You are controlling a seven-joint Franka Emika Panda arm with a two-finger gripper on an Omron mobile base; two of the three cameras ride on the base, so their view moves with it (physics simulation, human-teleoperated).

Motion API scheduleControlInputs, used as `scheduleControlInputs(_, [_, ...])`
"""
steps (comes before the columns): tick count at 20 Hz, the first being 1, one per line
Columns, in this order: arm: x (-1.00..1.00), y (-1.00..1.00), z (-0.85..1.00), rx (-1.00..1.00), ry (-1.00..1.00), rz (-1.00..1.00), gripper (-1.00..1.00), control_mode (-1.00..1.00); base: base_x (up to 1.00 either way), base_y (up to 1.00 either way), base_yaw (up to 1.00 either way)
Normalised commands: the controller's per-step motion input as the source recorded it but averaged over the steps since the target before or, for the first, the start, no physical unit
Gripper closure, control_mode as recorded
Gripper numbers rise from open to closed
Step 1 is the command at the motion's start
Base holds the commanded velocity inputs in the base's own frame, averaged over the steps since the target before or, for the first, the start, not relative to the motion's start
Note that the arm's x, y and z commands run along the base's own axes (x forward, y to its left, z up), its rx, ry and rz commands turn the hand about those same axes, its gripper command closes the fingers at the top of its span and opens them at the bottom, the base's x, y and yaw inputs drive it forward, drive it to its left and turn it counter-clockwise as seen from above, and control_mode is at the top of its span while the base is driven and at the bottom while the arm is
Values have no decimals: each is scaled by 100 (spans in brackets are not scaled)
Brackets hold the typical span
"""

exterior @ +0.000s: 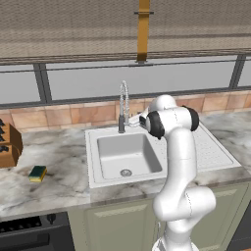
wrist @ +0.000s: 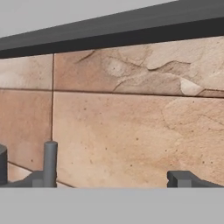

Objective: Soak the sponge with water for a few seconds and then drop it inside the sink.

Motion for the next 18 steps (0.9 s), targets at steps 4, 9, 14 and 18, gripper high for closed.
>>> scheduleControlInputs(4, [11, -11, -18, 0, 0, -8, -100, -100, 0, 0, 0])
scheduleControlInputs(9, [1, -29, -17, 0, 0, -2, -100, -100, 0, 0, 0])
scheduleControlInputs(14, [0, -37, -21, 0, 0, 0, -100, -100, 0, 0, 0])
scheduleControlInputs(18, [0, -50, -21, 0, 0, 0, -100, -100, 0, 0, 0])
